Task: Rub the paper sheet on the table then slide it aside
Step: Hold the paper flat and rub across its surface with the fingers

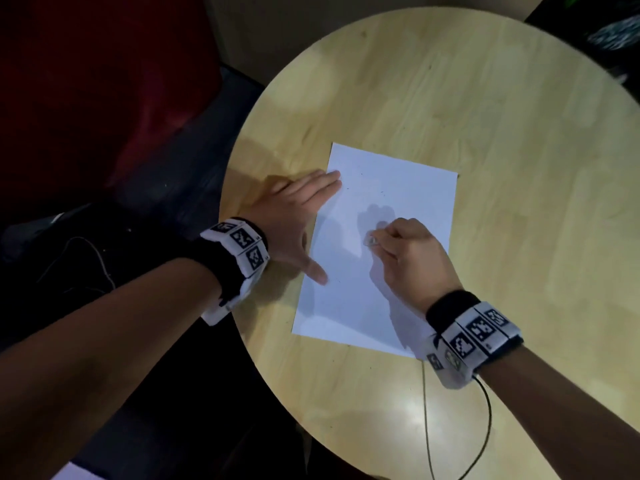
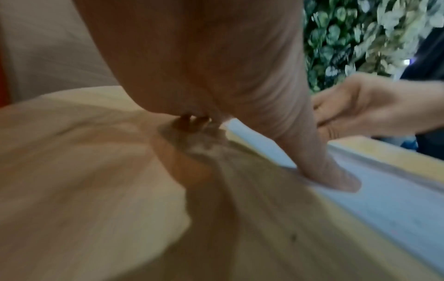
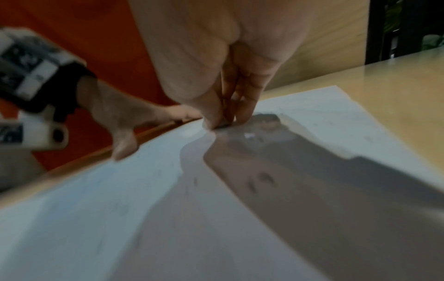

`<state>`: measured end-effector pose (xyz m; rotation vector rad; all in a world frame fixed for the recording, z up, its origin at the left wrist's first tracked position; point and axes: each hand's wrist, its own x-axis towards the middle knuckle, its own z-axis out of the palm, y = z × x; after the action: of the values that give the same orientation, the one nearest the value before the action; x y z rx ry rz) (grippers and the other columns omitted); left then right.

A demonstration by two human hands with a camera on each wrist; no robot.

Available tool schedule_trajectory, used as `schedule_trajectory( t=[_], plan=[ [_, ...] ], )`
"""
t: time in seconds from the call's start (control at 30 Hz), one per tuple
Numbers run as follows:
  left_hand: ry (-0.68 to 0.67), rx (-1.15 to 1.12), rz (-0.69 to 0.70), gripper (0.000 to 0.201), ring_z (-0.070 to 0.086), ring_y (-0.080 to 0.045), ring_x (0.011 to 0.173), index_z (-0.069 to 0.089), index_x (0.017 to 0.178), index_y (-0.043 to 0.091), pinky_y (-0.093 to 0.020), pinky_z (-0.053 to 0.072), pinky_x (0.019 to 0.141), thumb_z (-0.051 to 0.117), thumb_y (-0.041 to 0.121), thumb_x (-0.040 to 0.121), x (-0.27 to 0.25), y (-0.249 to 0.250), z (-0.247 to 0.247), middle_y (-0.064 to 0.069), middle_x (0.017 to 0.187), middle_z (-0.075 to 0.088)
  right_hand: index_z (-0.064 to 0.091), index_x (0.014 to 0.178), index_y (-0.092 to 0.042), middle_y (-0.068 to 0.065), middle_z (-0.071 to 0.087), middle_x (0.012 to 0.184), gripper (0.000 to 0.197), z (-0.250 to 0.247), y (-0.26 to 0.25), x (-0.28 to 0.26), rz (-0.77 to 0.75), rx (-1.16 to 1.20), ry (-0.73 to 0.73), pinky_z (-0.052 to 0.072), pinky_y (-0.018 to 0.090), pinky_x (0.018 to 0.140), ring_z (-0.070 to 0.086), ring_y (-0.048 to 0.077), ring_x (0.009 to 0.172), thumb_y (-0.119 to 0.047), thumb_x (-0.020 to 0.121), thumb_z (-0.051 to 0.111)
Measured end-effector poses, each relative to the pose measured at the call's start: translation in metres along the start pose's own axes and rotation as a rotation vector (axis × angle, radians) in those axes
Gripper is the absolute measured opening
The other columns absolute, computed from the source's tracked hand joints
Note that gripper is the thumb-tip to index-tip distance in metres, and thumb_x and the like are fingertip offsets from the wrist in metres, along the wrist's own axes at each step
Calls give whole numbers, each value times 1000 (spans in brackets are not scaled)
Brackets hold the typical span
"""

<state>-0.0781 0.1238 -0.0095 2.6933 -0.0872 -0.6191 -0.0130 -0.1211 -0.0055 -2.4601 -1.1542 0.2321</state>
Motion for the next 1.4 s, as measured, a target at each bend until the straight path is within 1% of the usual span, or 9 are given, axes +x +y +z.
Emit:
schedule_trajectory(
  t=[0.17,0.3,0.57,0.73,0.83,1.03,1.2,1.3,1.4],
  plan=[
    [-49,61,-14,160,-22,-3,152,-13,161,27,-31,-6,122,68,96,42,1,-3,0,15,167,-23,69,80,-8,9,52,73,6,2,-11,49,-84,38,-75,41,30,61,53,29,68,-6,83,65],
    [-72,33,-19,159,-27,-1,149,-18,160,29,-24,-18,115,74,90,46,2,-1,-3,18,164,-28,67,83,-3,15,54,82,9,6,-9,94,92,-27,-16,49,35,60,56,34,78,-1,80,59],
    [-77,-40,-13,161,-28,-1,149,-16,161,30,-29,-9,121,75,90,43,3,-3,-1,19,164,-29,69,88,-8,10,59,83,20,6,-31,5,-283,-4,-232,51,34,55,58,30,78,3,72,66],
    [-60,-39,-15,159,-27,-2,149,-17,160,29,-24,-14,116,77,87,47,4,-2,-2,19,163,-29,69,82,-7,11,57,79,19,-1,-9,91,9,-126,-71,44,28,49,60,32,79,5,67,68],
    [-62,-51,-18,160,-26,-2,150,-17,160,30,-24,-14,117,78,88,44,5,-1,-2,19,163,-29,66,83,-5,12,57,81,16,7,-26,64,33,-115,-56,43,28,52,58,32,78,3,70,65],
    [-49,-27,-24,162,-28,-1,149,-18,160,31,-28,-10,121,73,92,41,7,-4,3,20,162,-31,69,90,-11,7,59,87,22,7,-37,0,-304,-54,-260,48,30,51,56,25,80,-3,70,66],
    [-52,-27,-24,161,-26,-2,150,-19,159,32,-32,-7,122,75,91,42,7,-4,2,20,163,-29,64,78,-4,16,55,82,12,-2,-13,95,42,-53,-114,51,40,58,57,35,79,5,72,57],
    [-50,-9,-25,161,-24,-3,151,-16,161,28,-34,-5,124,75,90,43,7,-3,2,16,164,-27,59,77,-10,11,55,81,12,10,-23,53,41,0,-110,50,41,62,56,33,79,1,77,52],
    [-29,-8,-18,161,-27,-3,150,-16,161,29,-29,-11,122,72,94,43,7,-7,6,17,164,-29,64,86,-11,4,56,87,19,4,-48,-23,-202,48,-251,51,33,57,54,22,80,1,73,59]
  ],
)
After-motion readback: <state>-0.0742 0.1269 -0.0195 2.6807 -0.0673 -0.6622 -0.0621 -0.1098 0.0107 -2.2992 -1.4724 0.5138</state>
